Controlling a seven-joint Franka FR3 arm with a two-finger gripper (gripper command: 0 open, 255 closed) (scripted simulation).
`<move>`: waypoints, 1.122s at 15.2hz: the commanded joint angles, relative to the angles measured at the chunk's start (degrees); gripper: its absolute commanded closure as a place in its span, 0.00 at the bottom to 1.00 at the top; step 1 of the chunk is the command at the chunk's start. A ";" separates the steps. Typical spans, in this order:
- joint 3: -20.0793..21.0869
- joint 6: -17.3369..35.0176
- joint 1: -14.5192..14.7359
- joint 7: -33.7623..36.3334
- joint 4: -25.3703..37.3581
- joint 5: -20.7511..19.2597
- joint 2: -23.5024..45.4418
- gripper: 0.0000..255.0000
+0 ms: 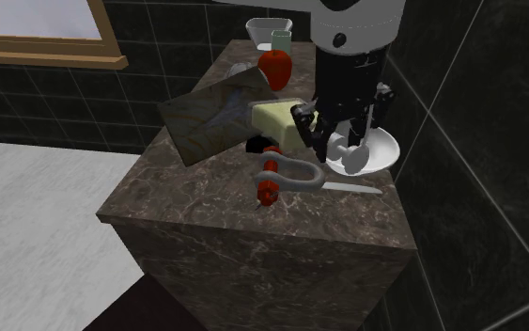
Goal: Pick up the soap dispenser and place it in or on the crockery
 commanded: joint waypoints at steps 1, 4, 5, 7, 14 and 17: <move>-1.46 0.54 0.36 -1.92 4.54 1.66 5.07 1.00; -3.35 0.58 0.38 -4.98 11.59 4.81 12.50 1.00; -3.89 0.40 0.24 -6.03 14.13 6.01 15.05 1.00; -4.75 -0.26 -0.37 -8.13 19.53 8.59 20.25 1.00; -5.37 -0.37 -2.68 -11.70 28.61 13.64 30.26 1.00; -5.30 1.91 -2.60 -11.77 26.41 13.73 30.35 1.00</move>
